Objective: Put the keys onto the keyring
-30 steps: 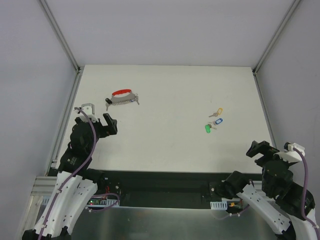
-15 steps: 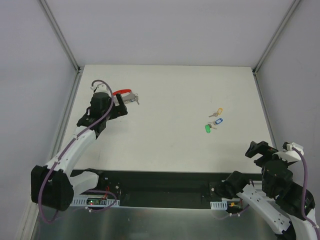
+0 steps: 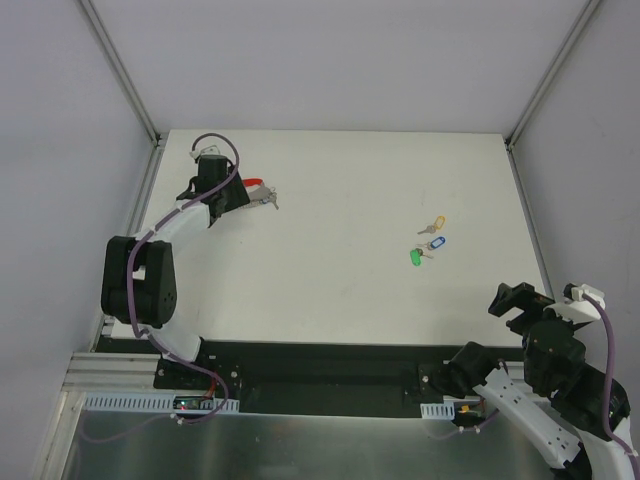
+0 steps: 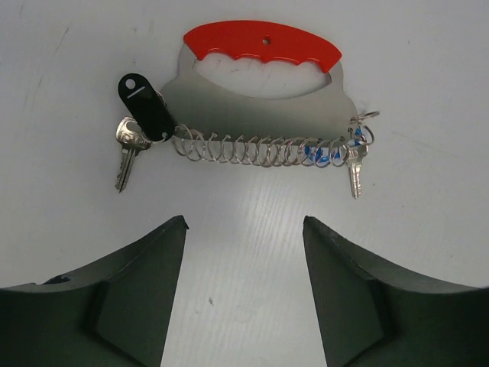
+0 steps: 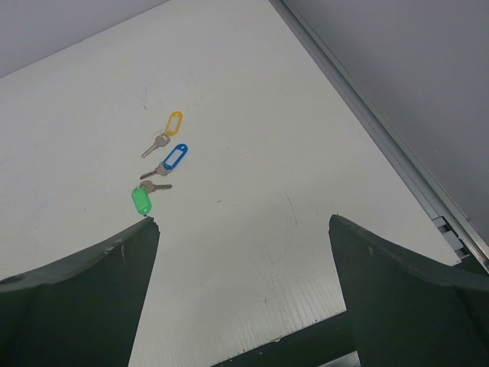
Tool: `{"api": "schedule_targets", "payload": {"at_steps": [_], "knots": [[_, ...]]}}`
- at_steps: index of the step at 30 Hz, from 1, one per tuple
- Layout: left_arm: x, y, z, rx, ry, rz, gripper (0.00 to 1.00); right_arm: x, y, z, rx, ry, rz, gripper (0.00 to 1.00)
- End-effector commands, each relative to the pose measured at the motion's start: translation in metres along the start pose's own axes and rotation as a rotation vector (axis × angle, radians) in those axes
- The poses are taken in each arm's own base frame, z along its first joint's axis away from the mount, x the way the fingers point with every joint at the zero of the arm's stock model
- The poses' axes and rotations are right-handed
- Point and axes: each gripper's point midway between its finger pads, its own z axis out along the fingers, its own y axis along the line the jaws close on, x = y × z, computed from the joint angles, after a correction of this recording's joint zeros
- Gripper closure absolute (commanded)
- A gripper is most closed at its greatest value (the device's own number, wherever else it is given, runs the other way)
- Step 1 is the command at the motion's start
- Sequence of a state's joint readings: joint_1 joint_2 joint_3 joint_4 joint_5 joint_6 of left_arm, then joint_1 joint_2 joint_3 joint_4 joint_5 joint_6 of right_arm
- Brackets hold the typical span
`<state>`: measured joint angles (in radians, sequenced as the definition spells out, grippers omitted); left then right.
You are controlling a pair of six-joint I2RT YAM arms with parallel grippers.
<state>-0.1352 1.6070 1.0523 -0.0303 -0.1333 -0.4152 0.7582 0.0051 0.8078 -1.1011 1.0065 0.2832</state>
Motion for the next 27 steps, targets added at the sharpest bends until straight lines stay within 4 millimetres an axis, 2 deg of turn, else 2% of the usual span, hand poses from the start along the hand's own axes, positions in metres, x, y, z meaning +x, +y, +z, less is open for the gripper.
{"api": "schedule_targets", "payload": {"at_steps": [1, 5, 9, 10, 11, 23, 27], "knots": [[-0.021, 0.003, 0.018, -0.030, -0.036, -0.024, 0.40, -0.006, -0.018, -0.012, -0.068, -0.090, 0.160, 0.04], [-0.020, 0.011, 0.035, -0.060, -0.008, -0.032, 0.42, -0.007, -0.016, -0.012, -0.073, -0.093, 0.158, 0.04], [-0.007, 0.023, 0.056, -0.108, 0.061, -0.050, 0.43, -0.007, -0.016, -0.012, -0.074, -0.093, 0.152, 0.04], [-0.003, 0.025, 0.057, -0.117, 0.089, -0.059, 0.46, -0.007, -0.015, -0.011, -0.076, -0.093, 0.152, 0.04], [-0.009, 0.024, 0.060, -0.107, 0.089, -0.081, 0.46, -0.007, -0.015, -0.011, -0.078, -0.093, 0.153, 0.04], [0.015, 0.031, 0.087, -0.146, 0.222, -0.138, 0.50, -0.008, -0.015, -0.011, -0.075, -0.099, 0.150, 0.04], [0.025, 0.033, 0.090, -0.150, 0.265, -0.143, 0.61, -0.008, -0.015, -0.011, -0.073, -0.099, 0.148, 0.04]]}}
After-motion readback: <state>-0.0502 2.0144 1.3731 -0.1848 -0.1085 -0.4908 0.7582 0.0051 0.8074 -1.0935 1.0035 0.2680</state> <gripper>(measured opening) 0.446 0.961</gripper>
